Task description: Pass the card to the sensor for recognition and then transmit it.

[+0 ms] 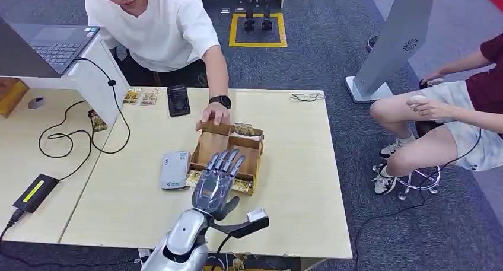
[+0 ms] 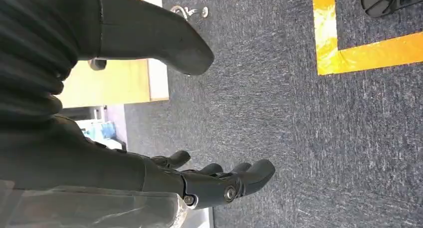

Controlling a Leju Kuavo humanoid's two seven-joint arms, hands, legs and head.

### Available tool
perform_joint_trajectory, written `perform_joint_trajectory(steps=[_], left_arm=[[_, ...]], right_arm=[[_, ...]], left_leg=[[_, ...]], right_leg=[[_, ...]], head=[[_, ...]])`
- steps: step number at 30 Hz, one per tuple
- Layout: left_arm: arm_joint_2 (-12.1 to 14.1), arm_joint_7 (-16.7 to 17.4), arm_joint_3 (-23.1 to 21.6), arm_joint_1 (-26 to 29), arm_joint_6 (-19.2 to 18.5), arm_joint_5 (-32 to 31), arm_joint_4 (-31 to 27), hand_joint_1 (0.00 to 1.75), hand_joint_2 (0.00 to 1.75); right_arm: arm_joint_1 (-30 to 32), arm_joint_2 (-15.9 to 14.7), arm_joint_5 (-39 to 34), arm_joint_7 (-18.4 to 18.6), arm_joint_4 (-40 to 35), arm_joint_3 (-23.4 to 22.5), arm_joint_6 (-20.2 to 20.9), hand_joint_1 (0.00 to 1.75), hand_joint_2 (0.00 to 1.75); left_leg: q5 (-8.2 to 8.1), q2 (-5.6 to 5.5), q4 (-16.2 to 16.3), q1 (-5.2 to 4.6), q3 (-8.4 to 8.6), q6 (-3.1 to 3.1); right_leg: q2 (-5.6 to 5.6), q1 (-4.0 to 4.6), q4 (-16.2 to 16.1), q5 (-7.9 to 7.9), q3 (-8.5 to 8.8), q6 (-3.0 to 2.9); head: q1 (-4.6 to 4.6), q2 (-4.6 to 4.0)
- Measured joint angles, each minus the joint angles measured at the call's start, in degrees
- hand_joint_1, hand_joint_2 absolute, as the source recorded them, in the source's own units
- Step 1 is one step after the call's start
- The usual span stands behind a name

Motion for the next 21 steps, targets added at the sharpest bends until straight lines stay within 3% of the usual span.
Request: perform_joint_trajectory(steps=[11,21], left_arm=[[-0.15,-0.35,-0.15,-0.42,0.63,0.04,1.07,0.00,1.75],[-0.02,-4.08,-0.57,-0.20,2.40,0.55,0.55,0.00,1.75]], right_arm=[[-0.01,0.00,0.02,-0.11,-0.02,0.00,0.00,0.00,1.75],[0.00,0.00,0.04,-0.35,0.00,0.00,-0.02,0.00,1.75]], left_leg=[[0.00,0.01,0.00,0.00,0.00,0.00],[0.00,0.00,0.00,0.00,-0.01,0.00]], right_leg=[[0.00,0.00,0.00,0.00,0.00,0.00],[0.00,0.00,0.00,0.00,0.00,0.00]], head=[[0.00,0.00],[0.00,0.00]])
